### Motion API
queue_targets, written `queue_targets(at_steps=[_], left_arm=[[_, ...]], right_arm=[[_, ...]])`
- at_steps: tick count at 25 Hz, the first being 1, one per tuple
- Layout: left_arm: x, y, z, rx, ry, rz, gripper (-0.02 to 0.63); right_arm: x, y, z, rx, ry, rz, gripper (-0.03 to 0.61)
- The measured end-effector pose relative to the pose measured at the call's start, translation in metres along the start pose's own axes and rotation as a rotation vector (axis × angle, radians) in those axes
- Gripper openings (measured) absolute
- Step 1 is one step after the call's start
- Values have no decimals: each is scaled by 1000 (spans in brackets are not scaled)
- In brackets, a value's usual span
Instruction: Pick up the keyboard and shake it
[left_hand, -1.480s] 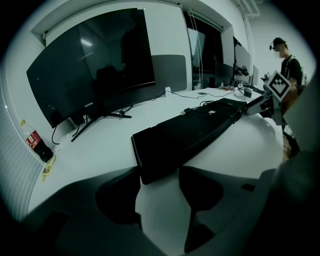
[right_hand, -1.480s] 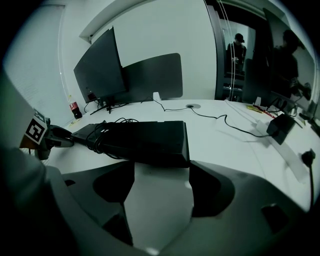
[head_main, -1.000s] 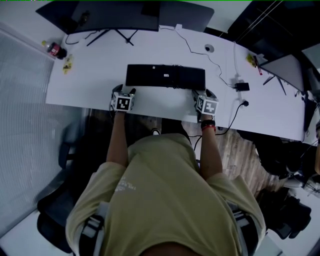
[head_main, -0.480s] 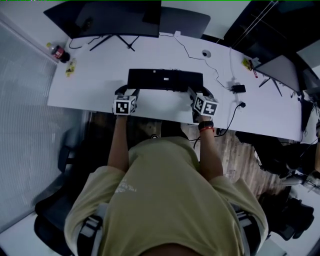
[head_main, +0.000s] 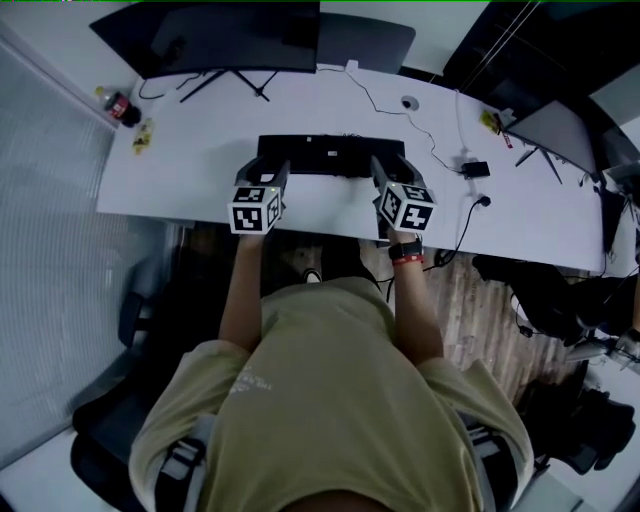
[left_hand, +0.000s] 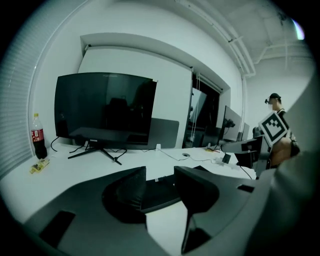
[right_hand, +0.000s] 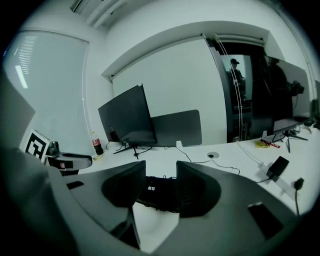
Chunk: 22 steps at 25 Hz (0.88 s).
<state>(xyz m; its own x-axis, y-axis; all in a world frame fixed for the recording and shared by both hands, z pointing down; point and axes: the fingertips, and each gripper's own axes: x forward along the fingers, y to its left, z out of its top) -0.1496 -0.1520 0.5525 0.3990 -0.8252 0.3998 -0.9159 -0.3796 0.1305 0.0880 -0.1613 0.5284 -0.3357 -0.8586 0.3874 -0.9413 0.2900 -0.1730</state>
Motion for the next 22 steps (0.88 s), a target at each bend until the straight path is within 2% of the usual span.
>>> queue_targets(at_steps=[5,9,14,18,22], left_arm=[[-18,-15,32,9,-70,9,144],[-27,-22,44,19,-107,11,110],[-30,-34,48,31,-136,-3,77],[-33,-47,64,50,-172,-3,43],[-36,-53,73,68,-192,7,20]], right_arm=[[-15,17,20,-22,-52,-2,147],[-22,23,30,-51,-80,-17,77],[-30,28,31,-36,-107,-16,42],[-41,22,44,15,-161,-28,23],[-44,21,46,-74,-147,-37,21]])
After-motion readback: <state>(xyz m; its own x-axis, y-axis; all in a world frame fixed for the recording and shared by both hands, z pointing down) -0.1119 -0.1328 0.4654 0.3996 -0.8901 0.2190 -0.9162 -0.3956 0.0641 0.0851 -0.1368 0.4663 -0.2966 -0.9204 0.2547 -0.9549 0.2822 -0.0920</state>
